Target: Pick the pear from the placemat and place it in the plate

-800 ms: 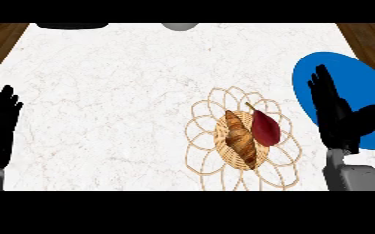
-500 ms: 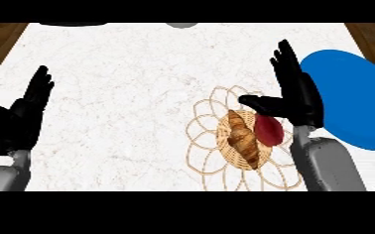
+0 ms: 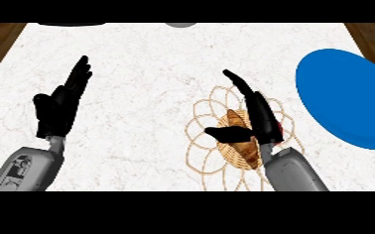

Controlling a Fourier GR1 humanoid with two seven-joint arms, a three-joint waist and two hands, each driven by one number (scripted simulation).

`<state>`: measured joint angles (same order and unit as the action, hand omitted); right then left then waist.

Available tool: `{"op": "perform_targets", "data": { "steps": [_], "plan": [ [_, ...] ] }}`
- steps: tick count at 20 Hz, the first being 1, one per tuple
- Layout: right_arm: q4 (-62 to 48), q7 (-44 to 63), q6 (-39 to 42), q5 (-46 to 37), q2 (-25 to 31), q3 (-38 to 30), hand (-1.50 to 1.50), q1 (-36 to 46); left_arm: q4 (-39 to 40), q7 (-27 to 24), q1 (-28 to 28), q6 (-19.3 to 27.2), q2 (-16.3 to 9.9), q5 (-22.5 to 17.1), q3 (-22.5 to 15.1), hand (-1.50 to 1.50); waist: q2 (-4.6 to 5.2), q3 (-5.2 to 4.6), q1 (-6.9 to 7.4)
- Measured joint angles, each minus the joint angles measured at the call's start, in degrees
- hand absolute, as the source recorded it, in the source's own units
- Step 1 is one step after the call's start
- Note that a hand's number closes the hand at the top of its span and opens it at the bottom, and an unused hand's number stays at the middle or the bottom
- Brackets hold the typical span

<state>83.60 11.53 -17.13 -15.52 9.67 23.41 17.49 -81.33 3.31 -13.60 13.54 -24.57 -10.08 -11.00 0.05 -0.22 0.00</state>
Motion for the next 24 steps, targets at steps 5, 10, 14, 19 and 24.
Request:
{"op": "perform_targets", "data": {
  "steps": [5,10,14,19,24],
  "plan": [
    [4.5,0.7,-1.9,-8.5,3.2,3.0,-1.50,-3.8,0.7,0.4,-0.8,-0.1,1.9,1.5,-0.5,0.00,-0.13,0.14,-0.46],
    [15.7,9.0,2.4,-13.0,8.9,1.0,-1.50,-3.0,1.0,0.7,-1.0,-0.8,2.6,2.1,0.2,0.00,-0.28,0.16,-0.63],
    [20.3,19.4,12.2,-13.7,14.1,0.2,-1.50,-0.4,1.9,0.5,-1.9,-1.0,3.2,2.7,0.2,0.00,-0.31,0.10,-0.76],
    [24.4,32.3,26.7,-8.0,18.8,-2.0,-1.50,3.5,1.1,0.9,-1.2,-1.0,3.8,3.3,-0.1,0.00,-0.34,0.10,-0.39],
    [24.3,41.3,36.0,-3.5,18.7,-3.3,-1.50,7.6,1.3,1.4,-1.9,-1.8,4.0,3.9,0.8,0.00,-0.18,0.14,-0.04]
  ]
}}
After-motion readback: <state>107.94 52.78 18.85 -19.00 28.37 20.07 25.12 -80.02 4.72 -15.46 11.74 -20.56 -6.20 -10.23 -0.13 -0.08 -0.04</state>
